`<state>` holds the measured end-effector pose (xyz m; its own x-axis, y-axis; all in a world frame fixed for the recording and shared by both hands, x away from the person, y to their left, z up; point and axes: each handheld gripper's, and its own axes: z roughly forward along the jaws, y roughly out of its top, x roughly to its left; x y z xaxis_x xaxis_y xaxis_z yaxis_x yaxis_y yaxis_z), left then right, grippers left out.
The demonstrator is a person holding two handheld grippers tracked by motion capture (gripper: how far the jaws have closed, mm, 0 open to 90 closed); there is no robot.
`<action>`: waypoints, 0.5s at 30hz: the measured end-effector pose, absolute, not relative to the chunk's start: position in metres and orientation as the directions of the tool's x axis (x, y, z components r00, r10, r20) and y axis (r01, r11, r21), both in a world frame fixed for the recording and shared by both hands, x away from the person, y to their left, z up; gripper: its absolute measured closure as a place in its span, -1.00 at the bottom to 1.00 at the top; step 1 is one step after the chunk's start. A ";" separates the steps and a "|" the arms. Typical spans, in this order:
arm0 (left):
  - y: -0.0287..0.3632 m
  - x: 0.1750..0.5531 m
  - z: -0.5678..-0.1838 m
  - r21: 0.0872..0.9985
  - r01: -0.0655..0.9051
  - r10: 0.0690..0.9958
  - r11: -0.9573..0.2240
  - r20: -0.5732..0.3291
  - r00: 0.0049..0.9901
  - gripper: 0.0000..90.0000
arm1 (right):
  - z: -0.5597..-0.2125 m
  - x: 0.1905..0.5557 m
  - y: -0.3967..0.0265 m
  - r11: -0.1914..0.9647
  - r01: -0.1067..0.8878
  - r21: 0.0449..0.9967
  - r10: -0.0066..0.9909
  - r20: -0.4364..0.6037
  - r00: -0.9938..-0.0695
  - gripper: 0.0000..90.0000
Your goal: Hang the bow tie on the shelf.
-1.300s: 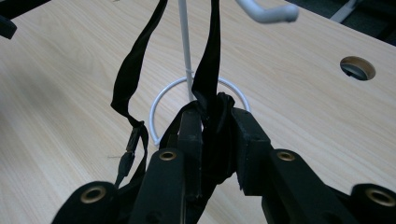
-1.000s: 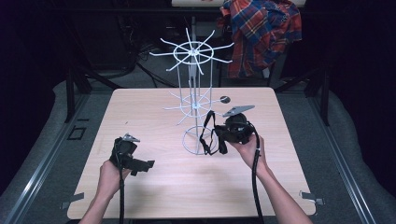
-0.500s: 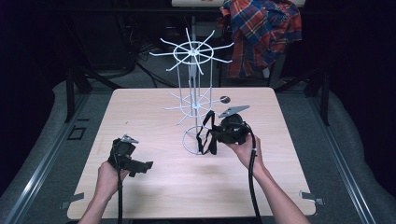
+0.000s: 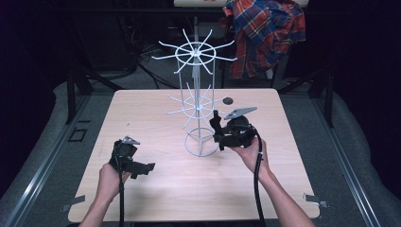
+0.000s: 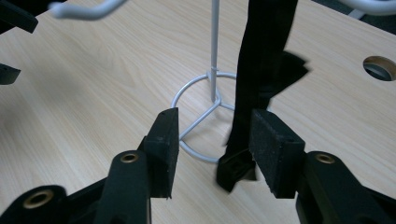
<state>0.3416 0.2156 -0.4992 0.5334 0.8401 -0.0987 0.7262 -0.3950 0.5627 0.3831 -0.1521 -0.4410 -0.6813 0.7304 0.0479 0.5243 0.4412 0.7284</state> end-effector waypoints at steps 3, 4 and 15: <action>0.216 0.342 -0.499 0.563 0.724 0.838 -0.400 -0.096 0.538 -0.97 | -0.438 0.380 -0.156 0.437 0.534 0.724 0.732 0.058 -0.678 0.07; 0.215 0.342 -0.499 0.563 0.724 0.837 -0.400 -0.098 0.538 -0.97 | -0.437 0.379 -0.158 0.437 0.535 0.723 0.729 0.064 -0.681 0.06; 0.214 0.341 -0.498 0.571 0.717 0.834 -0.399 -0.099 0.543 -0.97 | -0.429 0.360 -0.174 0.440 0.551 0.709 0.742 0.058 -0.668 -0.29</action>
